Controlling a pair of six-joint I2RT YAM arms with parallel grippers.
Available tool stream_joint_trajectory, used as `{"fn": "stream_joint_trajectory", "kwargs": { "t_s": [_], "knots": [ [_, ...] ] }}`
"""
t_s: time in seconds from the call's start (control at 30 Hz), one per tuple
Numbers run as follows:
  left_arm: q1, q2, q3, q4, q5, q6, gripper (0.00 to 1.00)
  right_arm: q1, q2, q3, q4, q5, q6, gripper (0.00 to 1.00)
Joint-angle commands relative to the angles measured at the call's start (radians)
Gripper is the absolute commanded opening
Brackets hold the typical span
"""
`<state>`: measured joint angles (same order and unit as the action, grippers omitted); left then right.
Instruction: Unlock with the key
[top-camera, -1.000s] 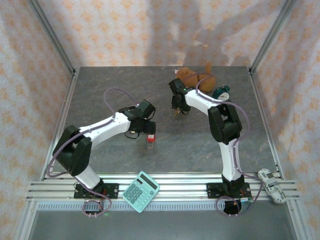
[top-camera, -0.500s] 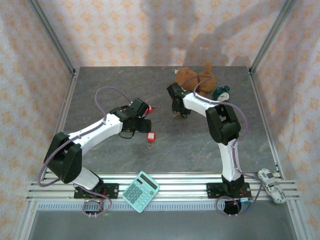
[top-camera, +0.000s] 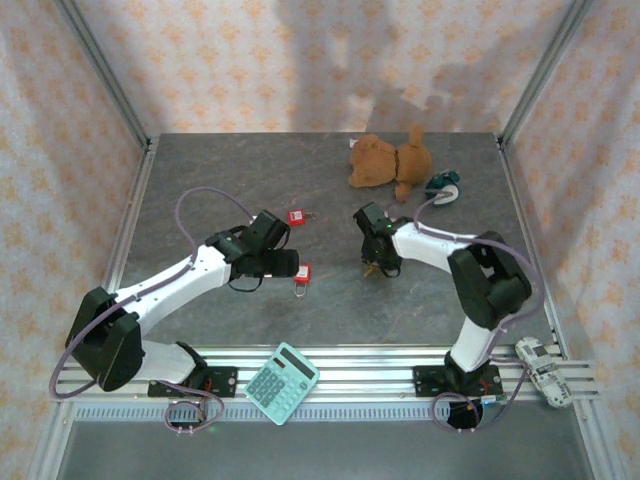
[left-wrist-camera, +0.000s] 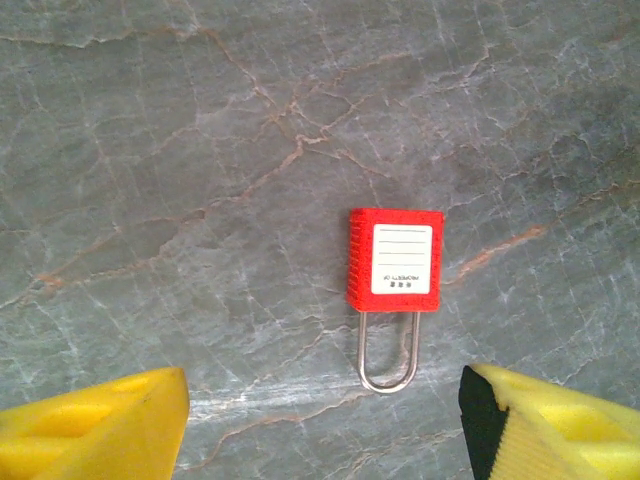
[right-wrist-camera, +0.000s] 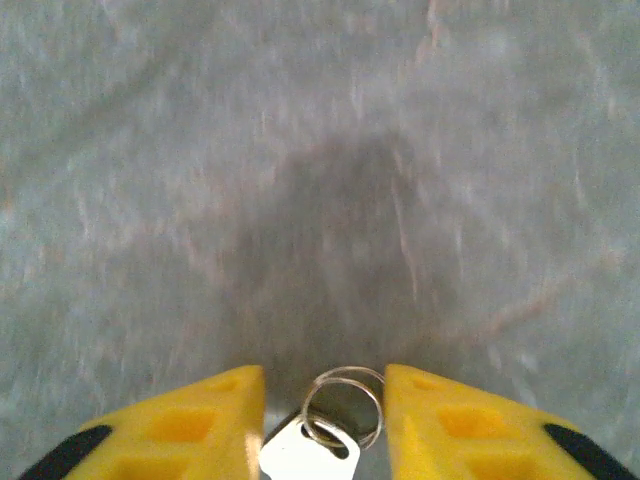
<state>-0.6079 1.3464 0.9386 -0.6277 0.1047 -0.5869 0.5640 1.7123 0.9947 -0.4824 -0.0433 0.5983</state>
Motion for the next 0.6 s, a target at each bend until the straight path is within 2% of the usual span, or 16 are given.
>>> {"fn": "stream_joint_trajectory", "kwargs": {
  "t_s": [0.0, 0.17, 0.3, 0.57],
  "knots": [
    [-0.02, -0.033, -0.028, 0.035, -0.007, -0.051, 0.73, 0.011, -0.111, -0.069, 0.017, -0.105, 0.111, 0.4],
    [-0.044, -0.061, -0.056, 0.059, -0.018, -0.081, 0.73, 0.011, -0.205, -0.13, 0.037, -0.178, 0.148, 0.43],
    [-0.063, -0.096, -0.084, 0.065, -0.026, -0.106, 0.73, 0.013, -0.238, -0.165, 0.036, -0.15, 0.15, 0.44],
    [-0.075, -0.191, -0.121, 0.038, -0.068, -0.146, 0.73, 0.038, -0.212, -0.21, 0.141, -0.181, 0.177, 0.49]
  ]
}}
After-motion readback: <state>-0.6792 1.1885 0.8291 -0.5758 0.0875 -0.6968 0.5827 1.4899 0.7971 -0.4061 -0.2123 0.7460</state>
